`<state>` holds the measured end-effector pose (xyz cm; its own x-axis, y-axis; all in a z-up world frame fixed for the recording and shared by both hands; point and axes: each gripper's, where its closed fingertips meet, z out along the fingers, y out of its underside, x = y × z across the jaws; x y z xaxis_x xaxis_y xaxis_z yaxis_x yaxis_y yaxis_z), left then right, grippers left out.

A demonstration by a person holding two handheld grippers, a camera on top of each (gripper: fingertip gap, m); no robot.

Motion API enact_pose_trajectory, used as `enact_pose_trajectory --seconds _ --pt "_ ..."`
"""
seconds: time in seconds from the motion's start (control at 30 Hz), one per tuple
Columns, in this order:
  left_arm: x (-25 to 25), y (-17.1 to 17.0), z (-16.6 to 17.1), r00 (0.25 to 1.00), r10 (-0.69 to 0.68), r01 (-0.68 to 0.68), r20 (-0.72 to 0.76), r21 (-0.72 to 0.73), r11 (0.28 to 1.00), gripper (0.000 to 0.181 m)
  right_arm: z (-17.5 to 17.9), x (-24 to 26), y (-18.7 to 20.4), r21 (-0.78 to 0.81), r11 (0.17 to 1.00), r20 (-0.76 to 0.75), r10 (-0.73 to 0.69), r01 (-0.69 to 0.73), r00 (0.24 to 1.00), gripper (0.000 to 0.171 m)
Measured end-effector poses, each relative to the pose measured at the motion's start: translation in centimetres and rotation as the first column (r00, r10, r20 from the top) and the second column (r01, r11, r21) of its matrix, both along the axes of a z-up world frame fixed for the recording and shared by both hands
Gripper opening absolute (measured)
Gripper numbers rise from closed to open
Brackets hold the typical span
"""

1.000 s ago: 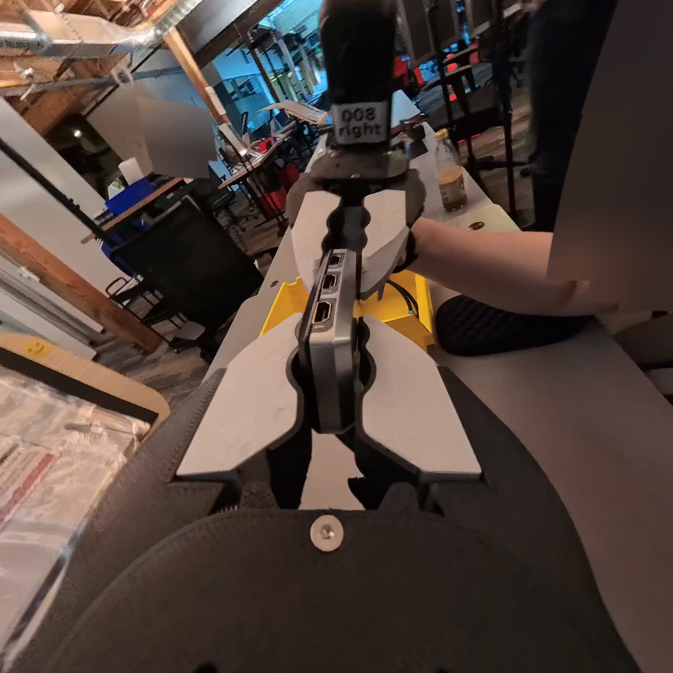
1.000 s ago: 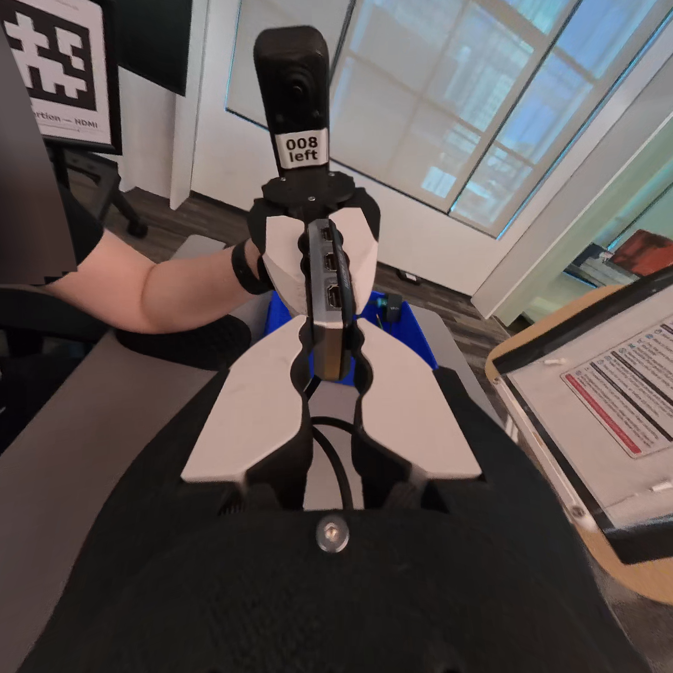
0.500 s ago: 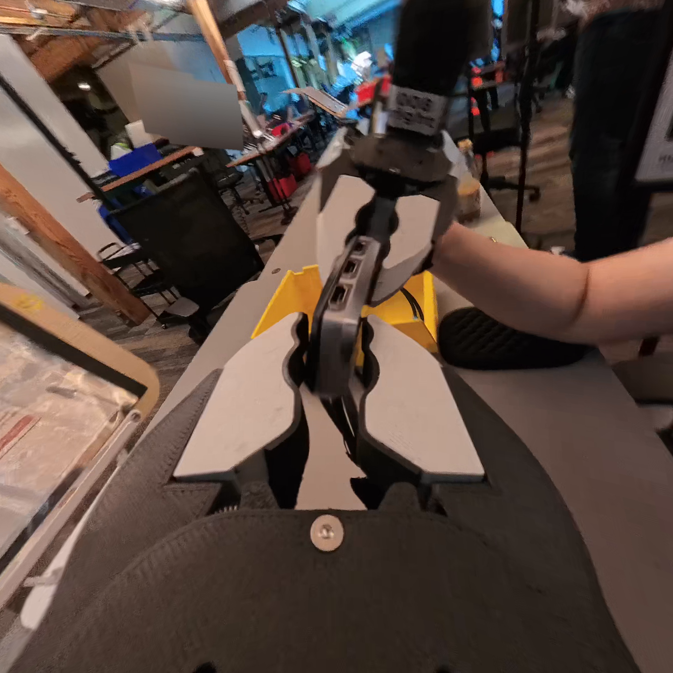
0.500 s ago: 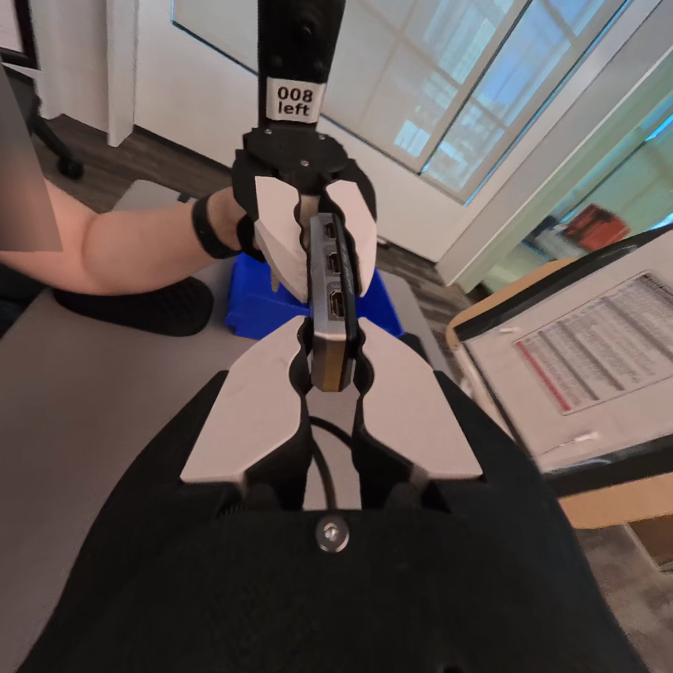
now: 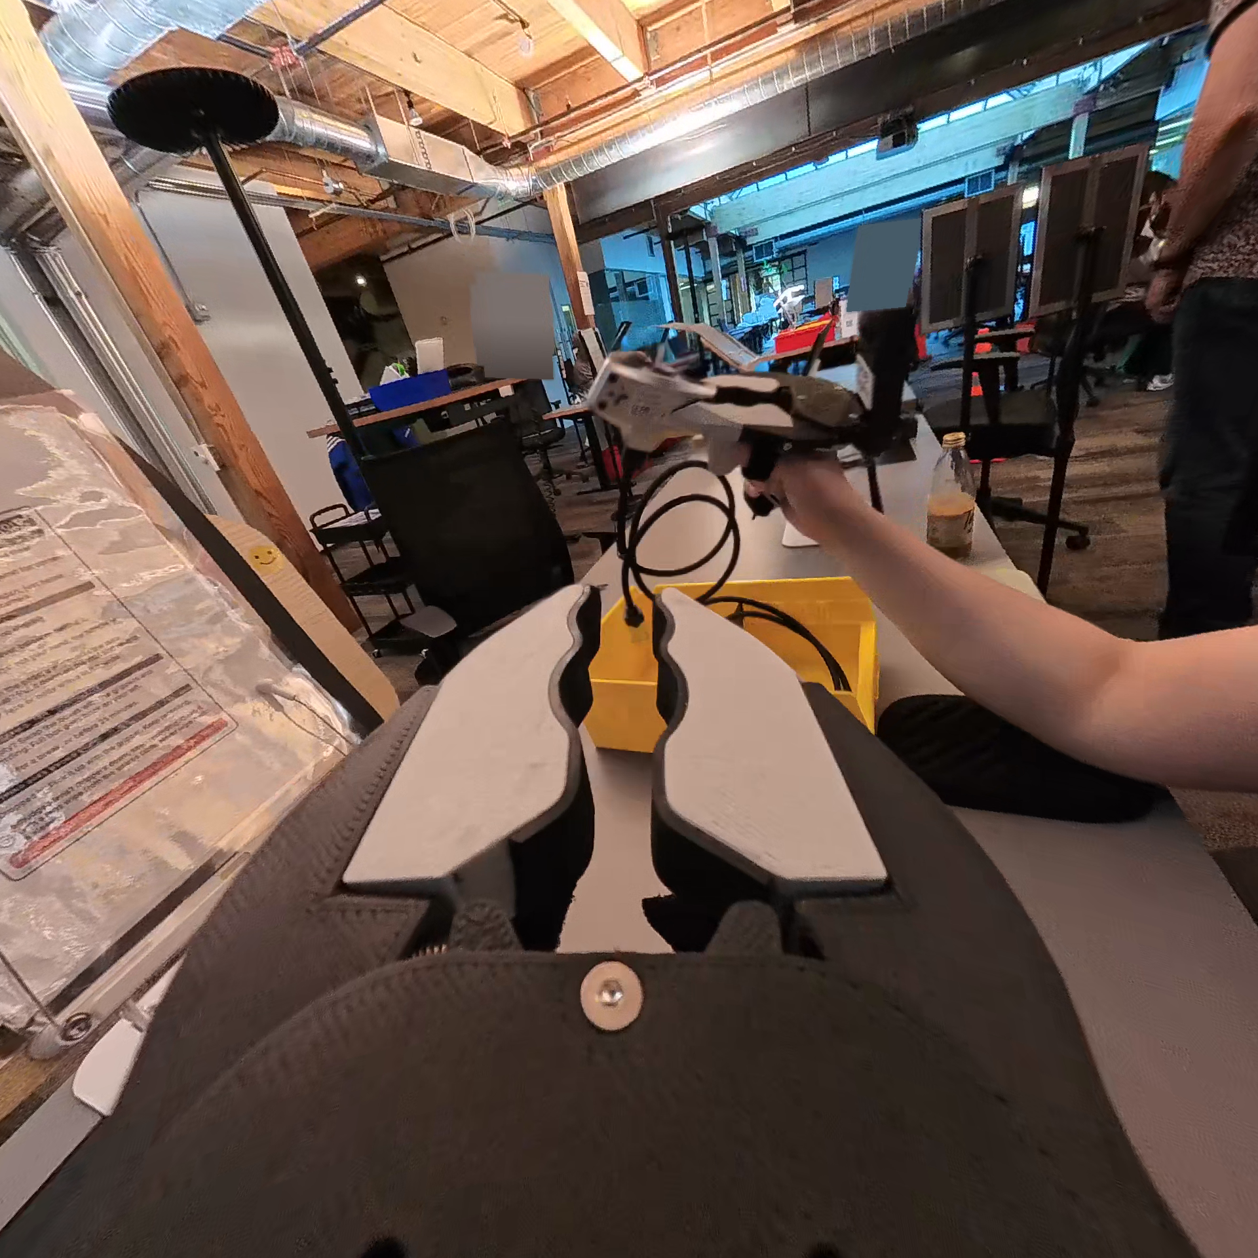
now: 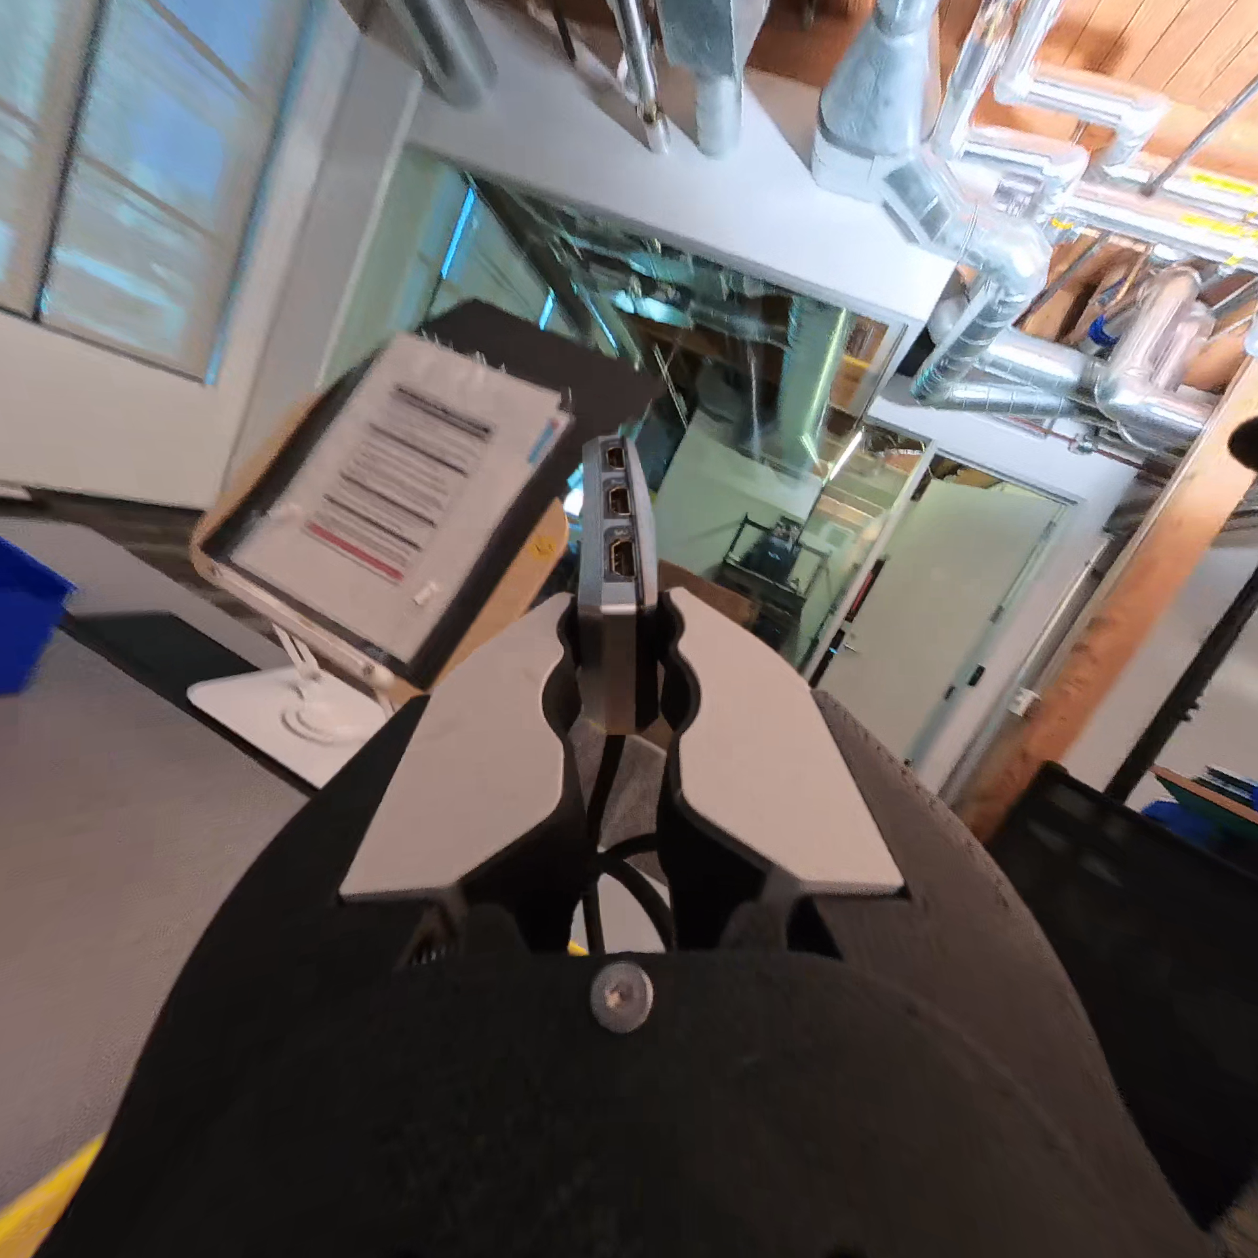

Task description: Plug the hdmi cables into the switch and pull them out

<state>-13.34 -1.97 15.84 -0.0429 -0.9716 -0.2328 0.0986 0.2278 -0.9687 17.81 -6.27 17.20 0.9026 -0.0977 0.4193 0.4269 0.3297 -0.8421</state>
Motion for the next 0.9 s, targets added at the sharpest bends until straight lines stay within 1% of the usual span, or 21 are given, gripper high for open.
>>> enact_pose_trajectory --seconds 0.03,0.07,0.13,0.2,0.23,0.33,0.37,0.4,0.43,0.5,0.53,0.57,0.63,0.67,0.73,0.8,0.9 --pt "0.2 0.0 -0.2 1.0 -0.001 0.001 -0.008 0.001 1.0 0.013 -0.7 0.5 0.7 -0.026 1.0 0.012 -0.007 0.008 1.0 0.021" --pt "0.3 0.0 -0.4 1.0 -0.001 0.001 -0.017 0.003 1.0 0.013 -1.2 0.4 1.2 -0.047 0.999 0.041 0.014 -0.012 0.999 0.021" --pt "0.7 -0.1 -0.7 0.999 0.0 0.0 -0.032 0.014 1.0 0.013 -2.1 -0.7 1.9 -0.066 0.995 0.151 0.089 -0.08 0.985 0.021" --pt "1.0 -0.2 -1.1 0.999 -0.003 0.004 -0.051 0.02 1.0 0.013 -3.5 -1.7 2.7 -0.144 0.979 0.234 0.178 -0.147 0.956 0.021" --pt "1.1 -0.1 -1.3 0.998 -0.002 0.003 -0.06 0.02 1.0 0.013 -4.4 -1.7 3.0 -0.193 0.966 0.225 0.215 -0.173 0.95 0.021" --pt "1.5 0.0 -1.8 0.997 -0.003 0.004 -0.078 0.017 1.0 0.013 -7.4 -1.3 4.1 -0.35 0.88 0.014 0.348 -0.321 0.937 0.021" --pt "1.6 -0.1 -2.0 0.996 -0.006 0.007 -0.085 0.018 1.0 0.013 -8.7 -0.8 4.6 -0.388 0.858 -0.032 0.351 -0.335 0.936 0.021" --pt "1.7 -0.1 -2.1 0.996 -0.008 0.01 -0.092 0.02 1.0 0.012 -10.2 -0.2 5.0 -0.445 0.832 -0.062 0.339 -0.33 0.939 0.021" --pt "1.8 -0.2 -2.3 0.995 -0.008 0.01 -0.1 0.024 1.0 0.012 -12.1 0.6 5.4 -0.524 0.801 -0.065 0.302 -0.29 0.951 0.02" --pt "1.9 -0.3 -2.5 0.994 -0.004 0.008 -0.11 0.039 0.999 0.012 -15.7 2.4 6.0 -0.672 0.727 0.018 0.208 -0.142 0.978 0.02" --pt "2.0 -0.3 -2.5 0.994 -0.004 0.009 -0.113 0.044 0.999 0.012 -17.0 2.8 6.3 -0.709 0.701 0.081 0.19 -0.077 0.978 0.021" --pt "2.0 -0.4 -2.6 0.993 -0.006 0.011 -0.115 0.047 0.999 0.012 -17.7 2.6 6.5 -0.726 0.687 0.133 0.2 -0.042 0.971 0.021" --pt "2.1 -0.6 -2.6 0.993 -0.009 0.014 -0.118 0.048 0.999 0.012 -18.8 1.7 7.2 -0.748 0.664 0.196 0.221 0.0 0.955 0.021" --pt "2.2 -0.6 -2.6 0.993 -0.01 0.016 -0.119 0.048 0.999 0.012 -19.4 1.6 7.5 -0.773 0.634 0.204 0.212 0.024 0.956 0.021" --pt "2.2 -0.7 -2.7 0.992 -0.013 0.019 -0.123 0.049 0.999 0.012 -20.0 1.4 8.0 -0.798 0.599 0.215 0.187 0.062 0.959 0.021" --pt "2.2 -0.7 -2.7 0.992 -0.011 0.017 -0.124 0.051 0.999 0.011 -20.2 1.4 8.2 -0.819 0.57 0.182 0.156 0.063 0.971 0.022" --pt "2.1 -0.7 -2.7 0.992 -0.012 0.019 -0.124 0.051 0.998 0.011 -20.2 2.0 8.2 -0.821 0.57 0.114 0.102 0.036 0.988 0.022"
